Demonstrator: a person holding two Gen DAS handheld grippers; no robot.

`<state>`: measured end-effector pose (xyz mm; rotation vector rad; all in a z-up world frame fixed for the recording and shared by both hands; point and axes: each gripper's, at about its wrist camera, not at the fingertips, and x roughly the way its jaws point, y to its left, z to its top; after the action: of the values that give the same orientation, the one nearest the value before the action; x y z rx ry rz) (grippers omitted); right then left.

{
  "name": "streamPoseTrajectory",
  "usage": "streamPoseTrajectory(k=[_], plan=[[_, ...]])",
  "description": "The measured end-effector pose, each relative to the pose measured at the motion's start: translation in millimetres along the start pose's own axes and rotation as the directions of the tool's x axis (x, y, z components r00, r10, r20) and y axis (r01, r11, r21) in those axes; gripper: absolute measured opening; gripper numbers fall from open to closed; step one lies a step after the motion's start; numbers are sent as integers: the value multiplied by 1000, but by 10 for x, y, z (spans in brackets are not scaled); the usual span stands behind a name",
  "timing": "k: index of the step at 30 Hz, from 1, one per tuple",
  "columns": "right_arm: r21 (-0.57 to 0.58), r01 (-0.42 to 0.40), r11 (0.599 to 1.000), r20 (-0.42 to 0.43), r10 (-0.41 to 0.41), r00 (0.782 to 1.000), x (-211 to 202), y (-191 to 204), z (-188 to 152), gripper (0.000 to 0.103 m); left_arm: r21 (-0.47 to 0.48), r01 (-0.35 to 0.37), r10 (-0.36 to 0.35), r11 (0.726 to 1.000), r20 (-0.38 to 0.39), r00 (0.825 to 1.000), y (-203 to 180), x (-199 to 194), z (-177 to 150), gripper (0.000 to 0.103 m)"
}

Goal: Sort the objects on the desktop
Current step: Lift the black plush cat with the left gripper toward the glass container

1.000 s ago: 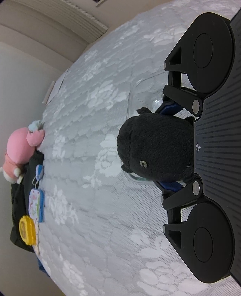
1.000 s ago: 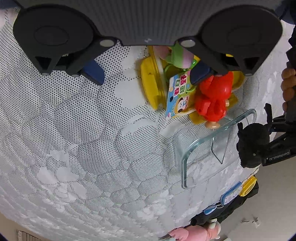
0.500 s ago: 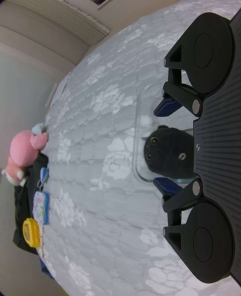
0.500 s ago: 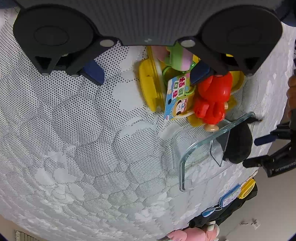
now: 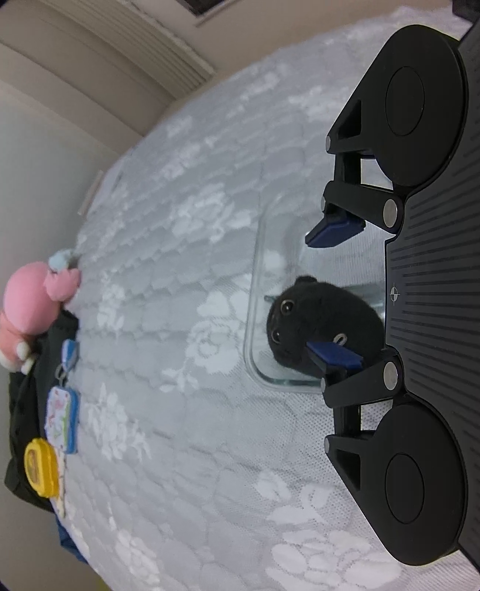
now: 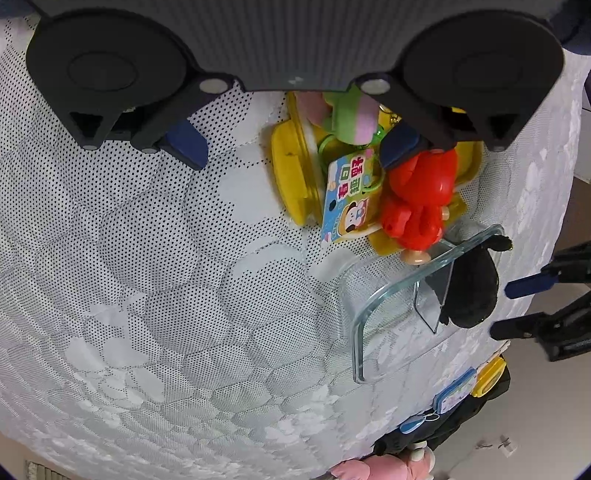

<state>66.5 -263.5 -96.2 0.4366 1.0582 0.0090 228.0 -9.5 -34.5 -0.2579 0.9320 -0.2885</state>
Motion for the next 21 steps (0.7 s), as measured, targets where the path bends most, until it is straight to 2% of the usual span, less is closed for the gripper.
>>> streamPoseTrajectory(k=[6,13,16,18,21], plan=[[5,-9,1000,-2,9,1000,10,-9,5,101,13,-33,33,999,-6,999,35,209,125,62],[8,-13,1000,-7,13,1000,35,-18,15,102,4,-50,50,999,-49,998,102,440,237,70],[4,-8,1000,-12,8,1000,59,-15,19,102,-1,-33,33,999,-51,998,123,384,253,70],[0,-5,1000,-12,5,1000,64,-10,17,102,-39,1,-3,999,-46,999,179,276,286,65],[4,-7,1000,-11,7,1000,57,-15,18,102,-78,57,-60,995,-35,998,220,112,343,64]])
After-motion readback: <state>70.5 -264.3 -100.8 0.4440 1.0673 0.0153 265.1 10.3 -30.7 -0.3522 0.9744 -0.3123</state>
